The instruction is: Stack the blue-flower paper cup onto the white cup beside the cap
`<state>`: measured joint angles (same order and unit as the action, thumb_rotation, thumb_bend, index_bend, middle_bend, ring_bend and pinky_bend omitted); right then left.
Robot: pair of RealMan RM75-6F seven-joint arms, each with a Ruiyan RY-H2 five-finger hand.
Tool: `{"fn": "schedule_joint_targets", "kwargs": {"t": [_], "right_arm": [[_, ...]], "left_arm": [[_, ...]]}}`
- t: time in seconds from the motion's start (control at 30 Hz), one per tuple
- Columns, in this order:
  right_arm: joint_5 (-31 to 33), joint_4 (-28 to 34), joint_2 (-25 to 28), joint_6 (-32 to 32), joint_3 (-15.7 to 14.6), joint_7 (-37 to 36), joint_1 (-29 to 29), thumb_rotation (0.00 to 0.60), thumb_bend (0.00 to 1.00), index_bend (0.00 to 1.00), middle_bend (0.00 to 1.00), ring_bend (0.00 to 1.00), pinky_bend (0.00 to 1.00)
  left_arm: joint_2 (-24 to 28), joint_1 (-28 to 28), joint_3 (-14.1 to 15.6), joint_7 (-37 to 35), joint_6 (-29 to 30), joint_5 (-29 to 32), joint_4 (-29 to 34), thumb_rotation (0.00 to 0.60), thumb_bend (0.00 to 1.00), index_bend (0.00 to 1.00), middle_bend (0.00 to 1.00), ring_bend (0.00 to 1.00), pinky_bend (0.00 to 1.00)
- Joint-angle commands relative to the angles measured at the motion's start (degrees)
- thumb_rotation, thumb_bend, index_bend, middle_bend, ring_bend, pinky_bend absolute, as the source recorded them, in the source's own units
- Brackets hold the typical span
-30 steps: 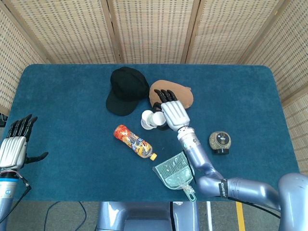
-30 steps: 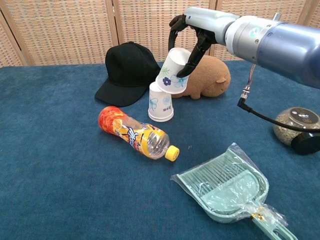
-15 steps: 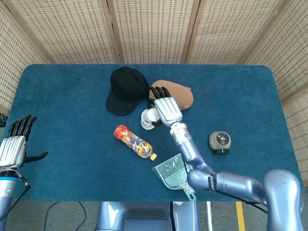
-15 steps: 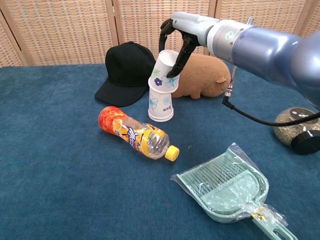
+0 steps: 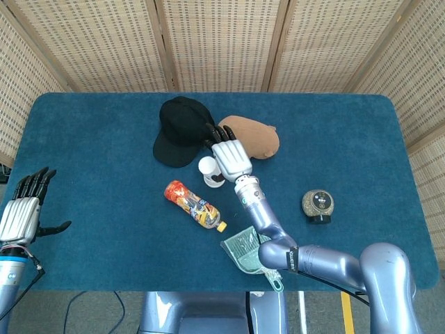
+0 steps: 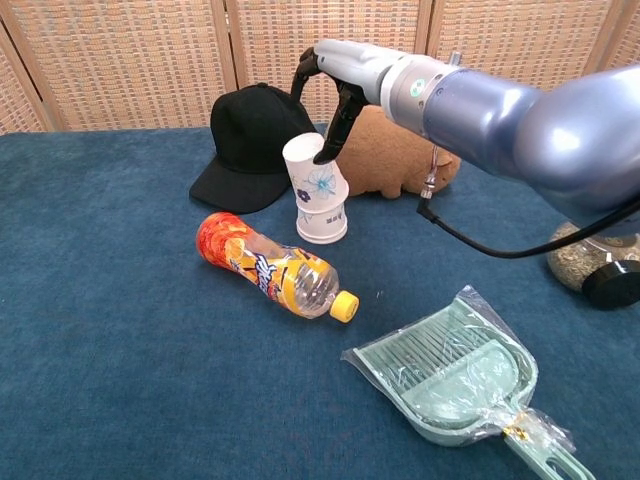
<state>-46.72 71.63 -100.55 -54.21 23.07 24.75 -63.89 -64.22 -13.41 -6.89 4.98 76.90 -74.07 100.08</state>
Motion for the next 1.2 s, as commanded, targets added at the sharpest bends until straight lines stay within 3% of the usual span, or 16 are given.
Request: {"fn": "schedule_joint_targets", "kwargs": {"t": [0.03, 0.27, 0.47, 0.6, 0.77, 0.97, 1.2], "right_arm": [[0.0, 0.3, 0.3, -0.1, -0.3, 0.0, 0.3, 0.600, 0.07, 0.21, 0.00, 0.00, 0.00], [-0.8, 2.9, 2.5, -1.7, -1.4, -0.7, 3.0, 0.600, 0.06, 0.21, 0.00, 0.00, 0.00], [-4.6, 8.1, 6.7, -5.5, -4.0, -2.8, 7.8, 0.600, 0.06, 0.19, 0.00, 0.00, 0.00], [-11.5, 15.1, 13.0, -11.6, -8.4, -6.6, 14.9, 0.600, 0.06, 0.13, 0.00, 0.00, 0.00], [-18.1, 19.6, 18.9, -17.0, -13.7, -8.2, 21.7, 0.600, 0.06, 0.05, 0.00, 0.00, 0.00], [-23.5, 19.9, 22.0, -22.4, -17.8, -10.5, 27.9, 0.600, 0.06, 0.02, 0.00, 0.00, 0.00], [-27.3, 15.8, 22.7, -28.0, -21.2, -11.0, 34.4, 0.600, 0.06, 0.02, 0.00, 0.00, 0.00]], "left_arm": [[0.0, 0.0, 0.1, 0.2, 0.0, -0.3, 0.1, 0.600, 0.08, 0.01, 0.00, 0.00, 0.00], [-0.2, 0.1, 0.2, 0.4, 0.5, -0.8, 0.2, 0.600, 0.08, 0.01, 0.00, 0.00, 0.00], [-0.4, 0.1, 0.1, 1.1, 0.5, -0.5, -0.1, 0.600, 0.08, 0.01, 0.00, 0.00, 0.00], [-0.8, 0.3, -0.2, 1.7, 1.4, -0.4, -0.4, 0.600, 0.08, 0.01, 0.00, 0.00, 0.00], [-1.5, 0.5, -0.2, 2.3, 2.2, -0.5, -0.6, 0.600, 0.08, 0.01, 0.00, 0.00, 0.00], [-2.7, 1.1, 0.4, 2.7, 3.4, -1.9, -1.6, 0.600, 0.08, 0.00, 0.00, 0.00, 0.00], [-4.4, 1.6, 1.5, 6.8, 3.4, -1.3, -3.2, 0.600, 0.08, 0.00, 0.00, 0.00, 0.00]]}}
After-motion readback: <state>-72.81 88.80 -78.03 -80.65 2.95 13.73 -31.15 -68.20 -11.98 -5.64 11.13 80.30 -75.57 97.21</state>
